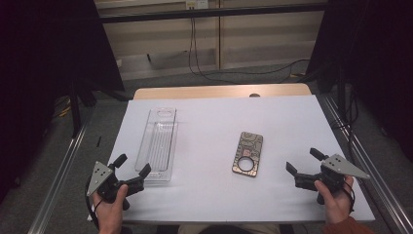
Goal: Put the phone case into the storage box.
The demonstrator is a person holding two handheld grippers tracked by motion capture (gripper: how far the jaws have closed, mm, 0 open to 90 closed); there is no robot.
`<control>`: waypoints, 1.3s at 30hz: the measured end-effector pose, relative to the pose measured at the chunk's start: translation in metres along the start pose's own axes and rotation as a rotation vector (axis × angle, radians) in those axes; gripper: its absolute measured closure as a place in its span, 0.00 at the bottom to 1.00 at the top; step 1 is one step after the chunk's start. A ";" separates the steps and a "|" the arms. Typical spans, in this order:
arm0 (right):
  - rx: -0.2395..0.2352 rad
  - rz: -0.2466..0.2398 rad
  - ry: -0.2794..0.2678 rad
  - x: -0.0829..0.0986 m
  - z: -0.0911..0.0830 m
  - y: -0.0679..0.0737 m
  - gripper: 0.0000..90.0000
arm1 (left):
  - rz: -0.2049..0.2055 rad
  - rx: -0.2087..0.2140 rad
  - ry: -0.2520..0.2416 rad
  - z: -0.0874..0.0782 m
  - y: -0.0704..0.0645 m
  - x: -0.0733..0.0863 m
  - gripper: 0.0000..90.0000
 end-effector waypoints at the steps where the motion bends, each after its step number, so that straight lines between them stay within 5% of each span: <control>1: -0.002 0.001 0.004 0.000 0.000 0.000 0.01 | 0.003 0.005 0.000 0.001 0.000 0.000 0.02; 16: -0.049 -0.007 0.024 0.001 0.007 0.004 0.00 | 0.000 -0.015 0.004 -0.001 0.001 -0.001 0.03; 22: -0.043 0.018 0.086 0.007 0.014 0.006 0.01 | -0.010 -0.011 -0.010 -0.002 0.003 -0.002 0.03; 36: -0.150 0.014 0.160 0.002 0.015 0.018 0.03 | -0.001 -0.004 -0.002 0.001 0.002 -0.002 0.03; 39: -0.143 0.003 0.171 0.002 0.016 0.019 0.03 | 0.000 -0.004 0.000 0.002 0.001 -0.002 0.03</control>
Point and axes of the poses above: each handheld gripper's, and its own axes: z roughly forward along the jaws, x roughly out of its underside, y roughly to its left, the point moved 5 cm from there along z, roughly forward along the jaws, and after that the axes turned 2 degrees about z, right-handed, at the moved point
